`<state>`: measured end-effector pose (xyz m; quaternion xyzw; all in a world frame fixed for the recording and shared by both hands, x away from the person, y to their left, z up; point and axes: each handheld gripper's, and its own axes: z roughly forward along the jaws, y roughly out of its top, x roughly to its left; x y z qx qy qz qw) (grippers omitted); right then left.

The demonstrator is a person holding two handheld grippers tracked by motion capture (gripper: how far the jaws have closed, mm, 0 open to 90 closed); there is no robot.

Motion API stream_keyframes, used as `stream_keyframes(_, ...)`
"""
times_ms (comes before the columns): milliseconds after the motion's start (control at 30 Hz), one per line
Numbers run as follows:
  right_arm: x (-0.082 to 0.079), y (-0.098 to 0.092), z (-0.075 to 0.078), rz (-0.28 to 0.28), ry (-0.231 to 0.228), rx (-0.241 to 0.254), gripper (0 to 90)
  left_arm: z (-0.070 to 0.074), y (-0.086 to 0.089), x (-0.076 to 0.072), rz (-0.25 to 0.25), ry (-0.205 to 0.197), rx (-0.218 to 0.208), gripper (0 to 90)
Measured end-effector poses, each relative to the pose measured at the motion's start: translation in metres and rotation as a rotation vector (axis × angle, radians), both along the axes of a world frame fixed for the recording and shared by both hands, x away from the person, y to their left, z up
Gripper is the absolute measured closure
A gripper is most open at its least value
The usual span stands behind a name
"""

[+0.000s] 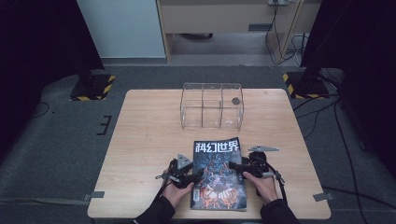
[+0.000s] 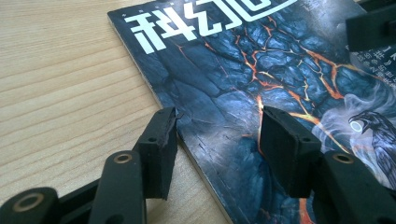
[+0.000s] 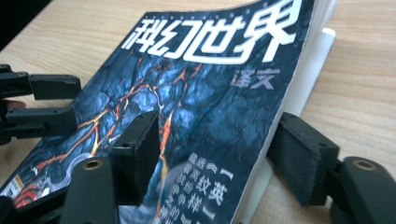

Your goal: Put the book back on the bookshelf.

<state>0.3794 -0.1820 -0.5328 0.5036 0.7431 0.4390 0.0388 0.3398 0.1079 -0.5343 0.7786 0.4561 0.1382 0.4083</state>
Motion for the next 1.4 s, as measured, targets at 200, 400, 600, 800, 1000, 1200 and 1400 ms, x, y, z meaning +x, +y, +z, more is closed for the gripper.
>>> stream_keyframes(200,-0.001,0.006,0.005,0.034,-0.035,0.008,40.4,0.0,0.0,0.0,-0.001,0.0,0.0,46.0)
stream_keyframes(400,0.004,0.01,-0.001,0.057,-0.01,0.001,44.4,0.0,0.0,0.0,-0.004,0.001,0.001,45.9)
stream_keyframes(600,0.004,0.01,0.0,0.044,-0.007,-0.021,54.5,0.0,0.0,0.0,-0.004,0.001,0.001,45.8)
stream_keyframes(800,0.004,0.012,0.002,0.041,-0.005,-0.05,64.0,0.0,0.0,0.0,-0.005,0.001,0.001,45.8)
stream_keyframes(1000,0.002,0.01,0.01,0.054,-0.01,-0.026,79.9,0.0,0.001,0.001,-0.005,0.004,-0.005,45.5)
stream_keyframes(1200,-0.002,0.009,0.015,0.059,-0.035,0.01,83.3,0.0,0.002,0.001,-0.008,0.004,-0.005,40.1)
stream_keyframes(1400,-0.005,0.01,0.022,0.072,-0.066,0.03,83.5,0.004,0.011,0.005,0.012,-0.009,-0.046,37.9)
